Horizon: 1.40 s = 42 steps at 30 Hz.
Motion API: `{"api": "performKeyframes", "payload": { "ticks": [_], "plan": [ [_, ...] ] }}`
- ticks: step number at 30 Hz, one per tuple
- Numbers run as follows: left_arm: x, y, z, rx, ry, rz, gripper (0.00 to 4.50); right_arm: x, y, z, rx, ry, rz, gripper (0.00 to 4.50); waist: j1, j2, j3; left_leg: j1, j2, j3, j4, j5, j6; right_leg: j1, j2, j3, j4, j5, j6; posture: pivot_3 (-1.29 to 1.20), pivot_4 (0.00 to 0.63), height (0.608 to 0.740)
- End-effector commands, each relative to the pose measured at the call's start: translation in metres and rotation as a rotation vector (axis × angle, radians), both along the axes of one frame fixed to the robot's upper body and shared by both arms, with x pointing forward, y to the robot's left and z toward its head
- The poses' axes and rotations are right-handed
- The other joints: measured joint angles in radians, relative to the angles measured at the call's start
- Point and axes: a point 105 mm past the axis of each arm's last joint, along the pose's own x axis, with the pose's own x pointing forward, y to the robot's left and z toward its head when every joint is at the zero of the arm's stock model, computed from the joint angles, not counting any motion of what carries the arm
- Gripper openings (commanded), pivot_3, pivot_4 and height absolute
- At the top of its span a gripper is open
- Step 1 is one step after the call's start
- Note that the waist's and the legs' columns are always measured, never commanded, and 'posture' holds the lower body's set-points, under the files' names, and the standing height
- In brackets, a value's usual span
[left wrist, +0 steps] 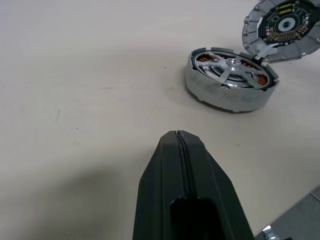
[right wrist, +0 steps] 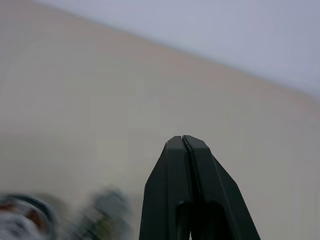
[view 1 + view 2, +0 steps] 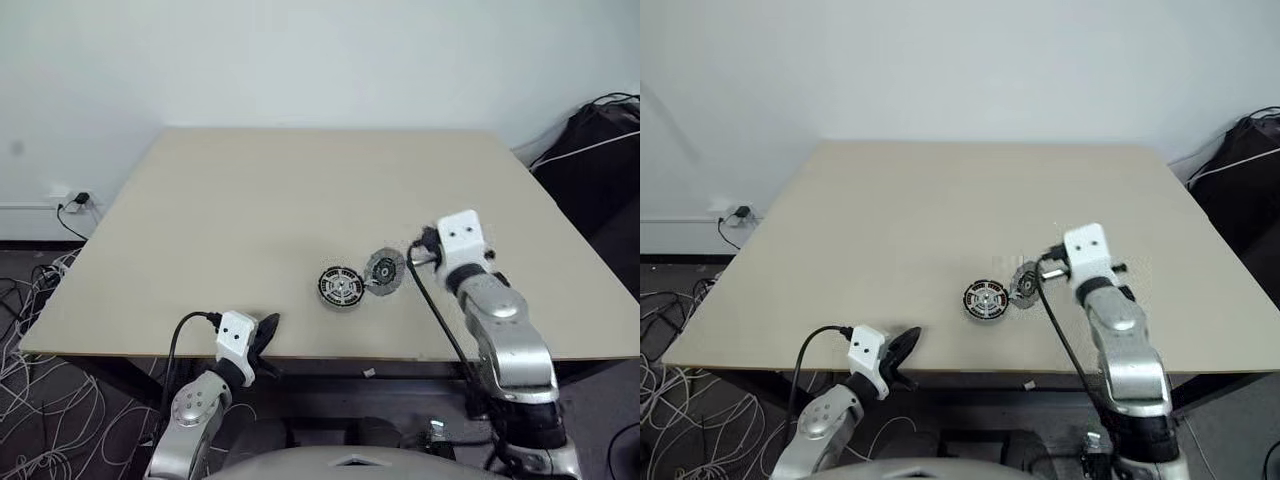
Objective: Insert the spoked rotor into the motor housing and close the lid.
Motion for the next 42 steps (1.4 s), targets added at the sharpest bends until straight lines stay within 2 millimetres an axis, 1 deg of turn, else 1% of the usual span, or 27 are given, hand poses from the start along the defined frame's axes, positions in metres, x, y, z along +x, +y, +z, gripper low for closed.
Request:
{"api": "performKeyframes", "payload": {
  "ticks": [1, 3, 4, 6, 9, 11, 14, 16, 22, 26, 30, 35, 42],
  "plan": [
    [0.006, -0.004, 0.016, -0.004, -0.069, -0.037, 0.00, -0.014, -0.009, -0.009, -0.117, 0.027, 0.006, 0.04, -0.001, 0.001, 0.000, 0.001, 0.000, 0.000, 0.000, 0.000, 0.000, 0.000, 0.000, 0.000, 0.000, 0.000, 0.000, 0.00, 0.000, 0.740],
    [0.007, -0.005, 0.017, 0.004, -0.076, -0.052, 0.00, -0.025, -0.007, -0.029, -0.108, 0.090, 0.040, 0.04, -0.003, 0.001, 0.000, 0.001, 0.001, 0.000, 0.000, 0.001, 0.000, 0.001, 0.000, 0.000, 0.000, 0.000, 0.000, 0.00, 0.000, 0.740],
    [0.008, -0.005, 0.017, 0.008, -0.080, -0.057, 0.00, -0.029, -0.006, -0.035, -0.093, 0.106, 0.045, 0.04, -0.004, 0.001, 0.001, 0.002, 0.001, 0.001, 0.000, 0.001, -0.001, 0.002, 0.001, 0.000, 0.000, 0.000, 0.000, 0.00, 0.000, 0.740],
    [0.008, -0.005, 0.018, 0.016, -0.087, -0.064, 0.00, -0.032, -0.003, -0.042, -0.062, 0.109, 0.046, 0.04, -0.007, 0.000, 0.001, 0.004, 0.003, 0.001, 0.000, 0.001, 0.000, 0.004, 0.002, 0.000, 0.000, 0.000, 0.001, 0.00, 0.000, 0.740],
    [0.010, -0.005, 0.019, 0.048, -0.112, -0.073, 0.00, -0.031, 0.001, -0.049, 0.000, 0.074, 0.026, 0.04, -0.009, 0.000, 0.002, 0.007, 0.005, 0.001, 0.000, 0.000, 0.002, 0.006, 0.004, 0.001, 0.000, -0.001, 0.002, 0.00, 0.000, 0.740],
    [0.011, -0.005, 0.020, 0.066, -0.129, -0.075, 0.00, -0.030, 0.005, -0.052, 0.036, 0.058, 0.027, 0.04, -0.009, 0.001, 0.003, 0.010, 0.006, 0.000, 0.000, 0.000, 0.001, 0.009, 0.005, 0.000, 0.000, -0.003, 0.006, 0.00, 0.000, 0.740],
    [0.011, -0.004, 0.021, 0.087, -0.162, -0.085, 0.00, -0.025, 0.023, -0.051, 0.133, 0.024, 0.072, 0.04, -0.008, 0.001, 0.004, 0.012, 0.006, 0.000, 0.000, 0.000, 0.001, 0.011, 0.005, 0.000, 0.000, -0.003, 0.005, 0.00, 0.000, 0.740],
    [0.011, -0.004, 0.022, 0.092, -0.175, -0.081, 0.00, -0.023, 0.029, -0.050, 0.163, 0.012, 0.088, 0.04, -0.009, 0.001, 0.004, 0.012, 0.006, 0.000, 0.000, 0.000, 0.002, 0.011, 0.005, 0.000, 0.000, 0.000, 0.002, 0.00, 0.000, 0.740],
    [0.010, -0.002, 0.021, 0.072, -0.175, -0.072, 0.00, -0.013, 0.053, -0.041, 0.280, -0.028, 0.159, 0.04, -0.008, 0.002, 0.004, 0.011, 0.006, 0.000, 0.000, -0.001, 0.002, 0.011, 0.004, 0.001, -0.001, 0.000, 0.001, 0.00, 0.000, 0.740],
    [0.010, -0.001, 0.020, 0.068, -0.169, -0.059, 0.00, -0.007, 0.084, -0.034, 0.402, -0.036, 0.251, 0.04, -0.010, 0.002, 0.004, 0.011, 0.006, 0.000, 0.000, -0.001, 0.002, 0.011, 0.004, 0.001, 0.000, 0.000, 0.001, 0.00, 0.000, 0.740],
    [0.010, 0.000, 0.020, 0.068, -0.166, -0.051, 0.00, -0.006, 0.103, -0.031, 0.449, -0.018, 0.326, 0.04, -0.010, 0.003, 0.004, 0.011, 0.006, 0.000, 0.000, -0.001, 0.002, 0.010, 0.004, 0.001, 0.000, 0.000, 0.001, 0.00, 0.000, 0.740],
    [0.011, 0.000, 0.019, 0.066, -0.162, -0.046, 0.00, -0.003, 0.118, -0.038, 0.442, 0.020, 0.382, 0.04, -0.009, 0.003, 0.004, 0.011, 0.005, 0.000, 0.000, -0.001, 0.003, 0.010, 0.004, 0.001, 0.000, 0.000, 0.001, 0.00, 0.000, 0.740],
    [0.011, 0.001, 0.018, 0.062, -0.157, -0.039, 0.00, 0.000, 0.130, -0.049, 0.437, 0.064, 0.407, 0.04, -0.010, 0.003, 0.004, 0.011, 0.005, 0.000, 0.000, -0.001, 0.002, 0.010, 0.004, 0.001, 0.000, 0.000, 0.001, 0.00, 0.000, 0.740]
  ]
}}
